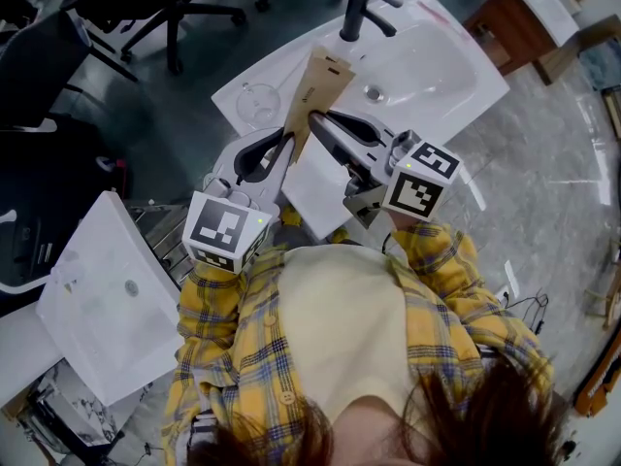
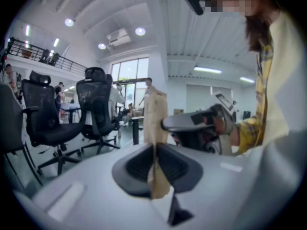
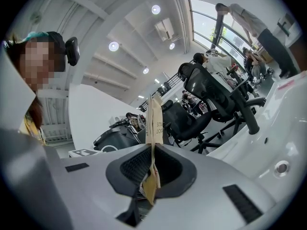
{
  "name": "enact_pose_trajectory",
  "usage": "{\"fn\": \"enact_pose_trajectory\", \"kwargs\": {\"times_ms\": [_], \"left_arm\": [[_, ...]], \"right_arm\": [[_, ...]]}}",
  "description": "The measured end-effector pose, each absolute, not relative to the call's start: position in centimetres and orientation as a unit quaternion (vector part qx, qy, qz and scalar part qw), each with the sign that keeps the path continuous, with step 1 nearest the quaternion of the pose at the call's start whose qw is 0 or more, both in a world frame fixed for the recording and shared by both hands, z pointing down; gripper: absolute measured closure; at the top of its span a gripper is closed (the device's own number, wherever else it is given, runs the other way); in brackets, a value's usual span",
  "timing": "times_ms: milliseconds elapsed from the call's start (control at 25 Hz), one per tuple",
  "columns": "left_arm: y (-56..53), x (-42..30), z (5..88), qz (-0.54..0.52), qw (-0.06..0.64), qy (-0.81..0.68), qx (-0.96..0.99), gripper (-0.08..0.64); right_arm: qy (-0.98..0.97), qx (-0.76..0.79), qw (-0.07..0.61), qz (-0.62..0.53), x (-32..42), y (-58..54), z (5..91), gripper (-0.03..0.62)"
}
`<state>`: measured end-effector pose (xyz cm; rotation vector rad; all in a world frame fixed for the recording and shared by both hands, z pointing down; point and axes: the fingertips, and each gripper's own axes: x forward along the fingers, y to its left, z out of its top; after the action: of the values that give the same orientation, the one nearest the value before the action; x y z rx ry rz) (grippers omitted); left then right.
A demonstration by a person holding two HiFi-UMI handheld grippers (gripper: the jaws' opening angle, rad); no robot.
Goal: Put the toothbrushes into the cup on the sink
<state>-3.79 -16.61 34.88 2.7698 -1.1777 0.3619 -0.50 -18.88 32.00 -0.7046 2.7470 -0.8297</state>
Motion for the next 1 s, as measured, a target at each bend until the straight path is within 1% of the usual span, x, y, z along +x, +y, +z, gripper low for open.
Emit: {"fn": "enact_pose_trajectory", "kwargs": {"times_ms": [560, 760, 1000], "left_arm": [[-16.74, -4.11, 34.13, 0.11, 0.044, -0.4, 0.909, 0.522], [-16.74, -4.21, 33.95, 0.092, 0.06, -0.395, 0.912, 0.52], [-16.8, -4.23, 33.83, 0.085, 0.062, -0.396, 0.912, 0.52]], "right_arm": [[0.925, -0.23, 0.108, -0.281, -0.49, -18.78, 31.56, 0.571], [0.926, -0.228, 0.111, -0.28, -0.44, -18.67, 31.48, 0.571], [0.926, -0.227, 0.114, -0.279, -0.38, -18.56, 31.4, 0.571]]}}
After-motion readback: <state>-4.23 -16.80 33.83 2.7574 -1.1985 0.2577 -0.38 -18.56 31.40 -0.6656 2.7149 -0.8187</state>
